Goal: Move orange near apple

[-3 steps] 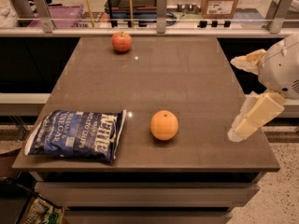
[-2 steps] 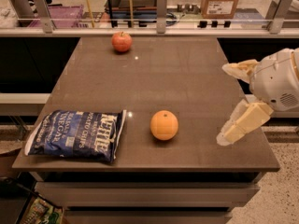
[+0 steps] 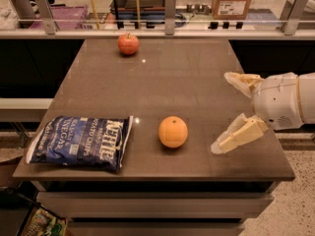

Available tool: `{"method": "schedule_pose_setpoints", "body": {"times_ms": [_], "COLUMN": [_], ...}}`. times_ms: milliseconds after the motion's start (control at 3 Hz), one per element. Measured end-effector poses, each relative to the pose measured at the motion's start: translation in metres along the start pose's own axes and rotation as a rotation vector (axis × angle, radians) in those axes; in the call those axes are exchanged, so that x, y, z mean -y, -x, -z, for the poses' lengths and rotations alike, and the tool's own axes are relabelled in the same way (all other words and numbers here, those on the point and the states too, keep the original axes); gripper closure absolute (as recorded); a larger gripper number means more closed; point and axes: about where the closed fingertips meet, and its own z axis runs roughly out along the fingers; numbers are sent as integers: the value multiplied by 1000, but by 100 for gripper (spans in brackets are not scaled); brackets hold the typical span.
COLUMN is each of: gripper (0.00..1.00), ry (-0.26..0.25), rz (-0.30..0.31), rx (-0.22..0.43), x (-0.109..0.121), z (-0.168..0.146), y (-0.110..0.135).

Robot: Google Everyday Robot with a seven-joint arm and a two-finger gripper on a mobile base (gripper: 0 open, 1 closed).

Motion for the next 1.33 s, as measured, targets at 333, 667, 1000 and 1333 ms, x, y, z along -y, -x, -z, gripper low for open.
{"method": "schedule_pose_setpoints", "body": {"times_ms": [333,667,1000,1333], "gripper": [0,0,0,0], "ry": [19,79,157,220], "rz": [-25,-45,-60,-68], "rx": [68,106,136,163], "x": [-4,-10,-17,-23], "z": [-14,-27,-40,-53], "y": [3,4,6,8]}}
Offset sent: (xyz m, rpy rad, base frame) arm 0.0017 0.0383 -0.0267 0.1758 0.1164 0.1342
